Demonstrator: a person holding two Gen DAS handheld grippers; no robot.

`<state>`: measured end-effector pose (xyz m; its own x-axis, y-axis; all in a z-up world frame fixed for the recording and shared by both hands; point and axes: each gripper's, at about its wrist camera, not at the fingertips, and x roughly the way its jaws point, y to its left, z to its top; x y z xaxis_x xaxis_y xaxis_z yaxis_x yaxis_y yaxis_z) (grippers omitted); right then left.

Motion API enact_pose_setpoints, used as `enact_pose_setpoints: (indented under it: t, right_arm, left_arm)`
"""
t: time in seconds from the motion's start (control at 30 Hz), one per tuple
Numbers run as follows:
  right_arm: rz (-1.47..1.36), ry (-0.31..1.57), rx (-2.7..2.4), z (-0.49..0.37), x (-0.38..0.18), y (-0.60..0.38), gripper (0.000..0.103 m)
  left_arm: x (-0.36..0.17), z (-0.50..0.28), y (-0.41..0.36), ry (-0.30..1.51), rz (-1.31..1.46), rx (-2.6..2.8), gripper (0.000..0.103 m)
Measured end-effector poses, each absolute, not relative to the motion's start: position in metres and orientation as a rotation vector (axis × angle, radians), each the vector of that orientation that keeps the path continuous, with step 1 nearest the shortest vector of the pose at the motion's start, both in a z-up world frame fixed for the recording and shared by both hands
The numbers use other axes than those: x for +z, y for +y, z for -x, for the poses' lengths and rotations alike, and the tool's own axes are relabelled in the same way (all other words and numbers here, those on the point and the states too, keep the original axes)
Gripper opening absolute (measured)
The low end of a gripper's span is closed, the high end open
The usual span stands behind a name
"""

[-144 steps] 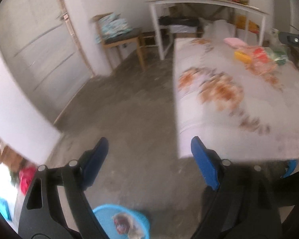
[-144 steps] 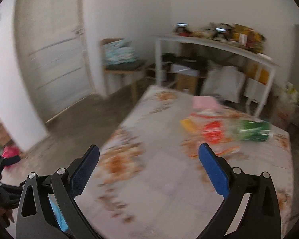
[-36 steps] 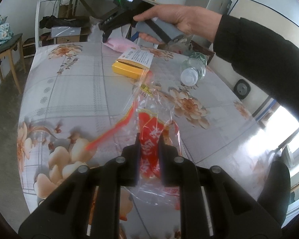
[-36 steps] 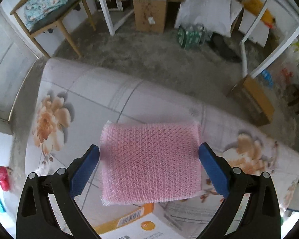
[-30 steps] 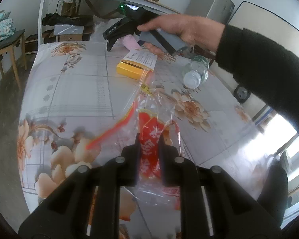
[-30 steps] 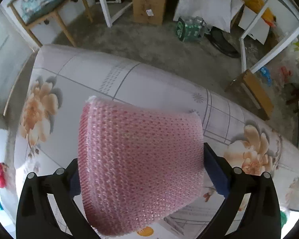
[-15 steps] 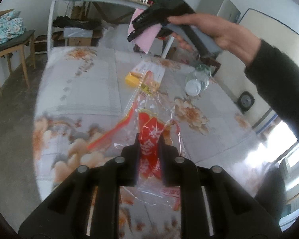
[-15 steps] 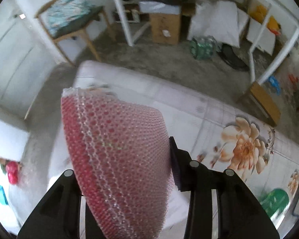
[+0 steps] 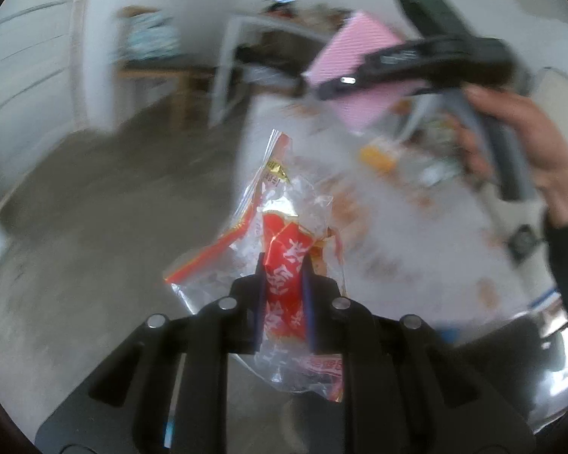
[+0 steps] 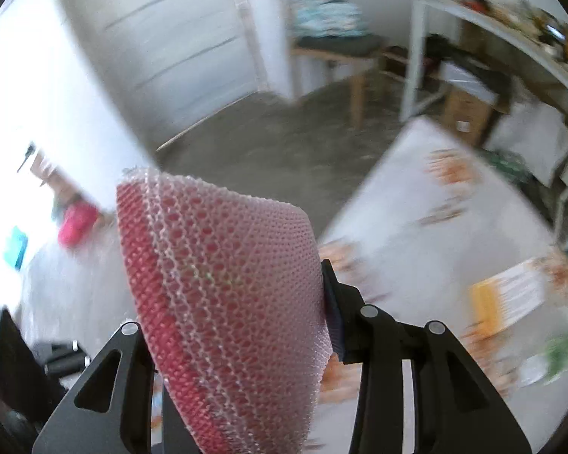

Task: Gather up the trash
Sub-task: 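Carry the snack bag and pink pad over the blue wastebasket with both tools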

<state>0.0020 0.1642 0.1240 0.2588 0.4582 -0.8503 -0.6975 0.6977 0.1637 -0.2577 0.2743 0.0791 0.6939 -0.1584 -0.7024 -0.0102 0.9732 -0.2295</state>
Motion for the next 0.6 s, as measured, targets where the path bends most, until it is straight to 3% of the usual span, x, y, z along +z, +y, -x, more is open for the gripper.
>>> enact_pose_setpoints:
  t: [0.33, 0.6]
  right_arm:
    - [0.411, 1.121, 0.986, 0.198, -0.008, 0.297, 0.038]
    - [0.482, 1.263, 1.017, 0.294, -0.102, 0.357, 0.038]
  left_arm:
    - [-0.030, 0.437, 0.386, 1.038, 0.348, 0.336, 0.015]
    - [-0.110, 0.486, 0.415, 1.148, 0.498, 0.453, 0.015]
